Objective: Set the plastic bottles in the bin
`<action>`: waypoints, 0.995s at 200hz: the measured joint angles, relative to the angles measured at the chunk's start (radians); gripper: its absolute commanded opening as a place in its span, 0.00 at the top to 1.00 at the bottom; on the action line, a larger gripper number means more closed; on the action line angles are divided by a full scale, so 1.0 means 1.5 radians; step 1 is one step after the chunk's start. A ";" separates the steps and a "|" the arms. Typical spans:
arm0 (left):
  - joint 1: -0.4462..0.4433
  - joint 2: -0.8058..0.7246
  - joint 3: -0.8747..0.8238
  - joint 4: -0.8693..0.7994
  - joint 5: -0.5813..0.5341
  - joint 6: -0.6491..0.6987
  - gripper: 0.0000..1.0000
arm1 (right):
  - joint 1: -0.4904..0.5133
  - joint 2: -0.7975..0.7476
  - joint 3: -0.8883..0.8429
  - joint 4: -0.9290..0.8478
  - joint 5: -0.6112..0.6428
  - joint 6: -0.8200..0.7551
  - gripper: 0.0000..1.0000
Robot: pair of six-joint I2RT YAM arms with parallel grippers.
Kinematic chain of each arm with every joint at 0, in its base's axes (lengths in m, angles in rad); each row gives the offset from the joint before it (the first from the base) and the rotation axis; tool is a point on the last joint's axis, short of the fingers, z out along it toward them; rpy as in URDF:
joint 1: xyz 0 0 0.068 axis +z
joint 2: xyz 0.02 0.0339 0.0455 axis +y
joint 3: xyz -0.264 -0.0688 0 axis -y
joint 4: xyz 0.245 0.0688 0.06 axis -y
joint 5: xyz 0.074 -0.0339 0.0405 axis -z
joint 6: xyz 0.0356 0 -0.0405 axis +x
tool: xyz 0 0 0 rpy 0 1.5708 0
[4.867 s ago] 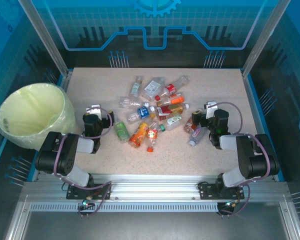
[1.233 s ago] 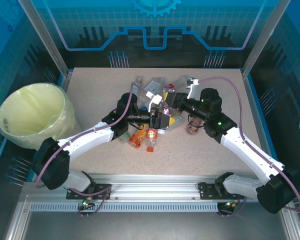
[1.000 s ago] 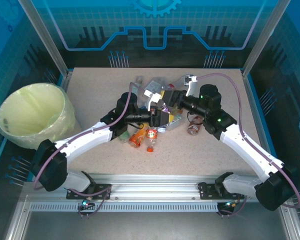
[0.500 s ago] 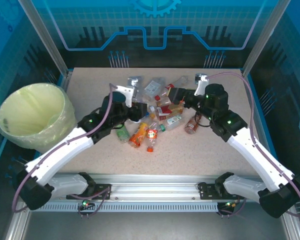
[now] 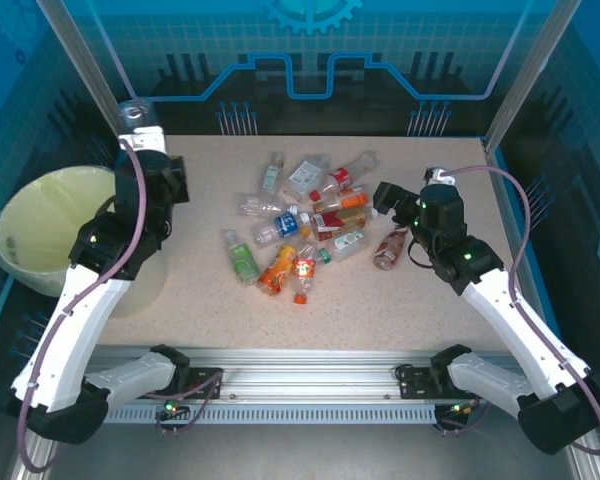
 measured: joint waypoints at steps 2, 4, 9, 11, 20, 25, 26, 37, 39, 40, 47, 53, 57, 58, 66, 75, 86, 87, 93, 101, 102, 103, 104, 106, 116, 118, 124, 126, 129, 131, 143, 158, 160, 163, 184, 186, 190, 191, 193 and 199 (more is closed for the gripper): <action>0.012 0.002 0.000 0.000 -0.005 0.006 0.61 | -0.002 -0.001 0.000 0.000 0.000 0.001 0.00; 0.018 0.003 0.000 0.000 -0.008 0.010 0.61 | -0.004 -0.001 -0.001 0.001 0.000 0.002 0.00; 0.043 0.007 0.000 0.000 -0.020 0.017 0.61 | -0.008 -0.003 -0.002 0.001 0.000 0.004 0.00; 0.052 0.009 0.000 0.000 -0.023 0.021 0.61 | -0.010 -0.003 -0.003 0.001 0.000 0.005 0.00; 0.094 0.017 0.000 0.000 -0.036 0.028 0.61 | -0.018 -0.004 -0.003 0.001 0.000 0.009 0.00; 0.122 0.022 0.000 -0.001 -0.039 0.028 0.61 | -0.021 -0.005 -0.003 0.001 -0.001 0.011 0.00; 0.128 0.023 0.000 -0.001 -0.040 0.027 0.61 | -0.022 -0.005 -0.003 0.001 -0.001 0.011 0.00; 0.183 0.035 0.000 -0.005 -0.039 0.025 0.61 | -0.030 -0.004 -0.003 0.001 -0.006 0.017 0.00; 0.194 0.036 0.000 -0.005 -0.039 0.024 0.61 | -0.032 -0.004 -0.003 0.001 -0.007 0.017 0.00; 0.201 0.038 0.000 -0.007 -0.038 0.022 0.61 | -0.032 -0.004 -0.003 0.001 -0.007 0.017 0.00; 0.235 0.044 0.000 -0.012 -0.026 0.012 0.61 | -0.035 -0.004 -0.003 0.001 -0.011 0.019 0.00; 0.268 0.049 0.000 -0.018 -0.008 0.004 0.61 | -0.037 -0.004 -0.003 0.001 -0.011 0.021 0.00; 0.287 0.052 0.000 -0.021 0.008 -0.007 0.61 | -0.038 -0.004 -0.003 0.000 -0.013 0.021 0.00; 0.294 0.053 0.000 -0.023 0.013 -0.008 0.61 | -0.038 -0.004 -0.003 0.000 -0.014 0.021 0.00; 0.332 0.058 0.000 -0.030 0.045 -0.026 0.61 | -0.039 -0.004 -0.003 0.000 -0.017 0.021 0.00; 0.375 0.064 -0.003 -0.037 0.081 -0.050 0.61 | -0.040 -0.005 -0.003 -0.001 -0.018 0.021 0.00; 0.418 0.066 -0.009 -0.043 0.122 -0.078 0.61 | -0.041 -0.006 -0.003 -0.002 -0.020 0.021 0.00; 0.421 0.066 -0.010 -0.043 0.125 -0.081 0.61 | -0.042 -0.006 -0.003 -0.002 -0.021 0.021 0.00; 0.444 0.066 -0.015 -0.046 0.147 -0.098 0.60 | -0.045 -0.006 -0.003 -0.003 -0.023 0.021 0.00; 0.471 0.066 -0.025 -0.045 0.175 -0.119 0.58 | -0.049 -0.007 -0.003 -0.005 -0.026 0.020 0.00; 0.477 0.066 -0.027 -0.045 0.181 -0.123 0.58 | -0.050 -0.007 -0.003 -0.005 -0.026 0.020 0.00; 0.479 0.066 -0.028 -0.045 0.184 -0.125 0.58 | -0.050 -0.007 -0.003 -0.005 -0.026 0.020 0.00; 0.481 0.066 -0.029 -0.044 0.188 -0.128 0.57 | -0.051 -0.007 -0.003 -0.005 -0.026 0.020 0.00; 0.489 0.066 -0.032 -0.044 0.195 -0.134 0.57 | -0.052 -0.008 -0.003 -0.006 -0.028 0.019 0.00; 0.520 0.066 -0.052 -0.039 0.230 -0.164 0.56 | -0.057 -0.008 -0.003 -0.007 -0.029 0.018 0.00; 0.524 0.066 -0.055 -0.039 0.235 -0.168 0.55 | -0.058 -0.008 -0.003 -0.007 -0.030 0.018 0.00; 0.539 0.066 -0.071 -0.037 0.257 -0.186 0.55 | -0.059 -0.008 -0.003 -0.007 -0.031 0.018 0.00; 0.541 0.066 -0.075 -0.036 0.262 -0.188 0.55 | -0.060 -0.008 -0.003 -0.007 -0.032 0.018 0.00; 0.547 0.066 -0.084 -0.035 0.273 -0.199 0.55 | -0.061 -0.008 -0.003 -0.007 -0.034 0.018 0.00; 0.549 0.066 -0.087 -0.034 0.278 -0.202 0.55 | -0.061 -0.008 -0.003 -0.007 -0.035 0.018 0.00; 0.560 0.066 -0.117 -0.027 0.318 -0.228 0.55 | -0.061 -0.008 -0.003 -0.008 -0.042 0.018 0.00; 0.562 0.074 -0.136 -0.018 0.365 -0.256 0.55 | -0.061 -0.008 -0.003 -0.008 -0.049 0.018 0.00; 0.562 0.076 -0.137 -0.016 0.372 -0.258 0.55 | -0.061 -0.008 -0.003 -0.008 -0.050 0.019 0.00; 0.562 0.079 -0.138 -0.013 0.382 -0.264 0.55 | -0.061 -0.007 -0.003 -0.007 -0.052 0.019 0.00; 0.561 0.106 -0.138 0.016 0.434 -0.292 0.48 | -0.061 -0.003 -0.003 -0.007 -0.065 0.022 0.00; 0.561 0.109 -0.138 0.017 0.438 -0.294 0.47 | -0.061 -0.003 -0.003 -0.007 -0.066 0.022 0.00; 0.560 0.114 -0.139 0.022 0.445 -0.298 0.44 | -0.061 0.000 -0.003 -0.007 -0.069 0.022 0.00; 0.560 0.114 -0.139 0.023 0.446 -0.300 0.44 | -0.061 0.000 -0.003 -0.007 -0.069 0.022 0.00; 0.559 0.116 -0.139 0.025 0.450 -0.303 0.43 | -0.061 0.001 -0.003 -0.007 -0.071 0.022 0.00; 0.557 0.122 -0.140 0.030 0.458 -0.310 0.41 | -0.061 0.005 -0.003 -0.007 -0.075 0.022 0.00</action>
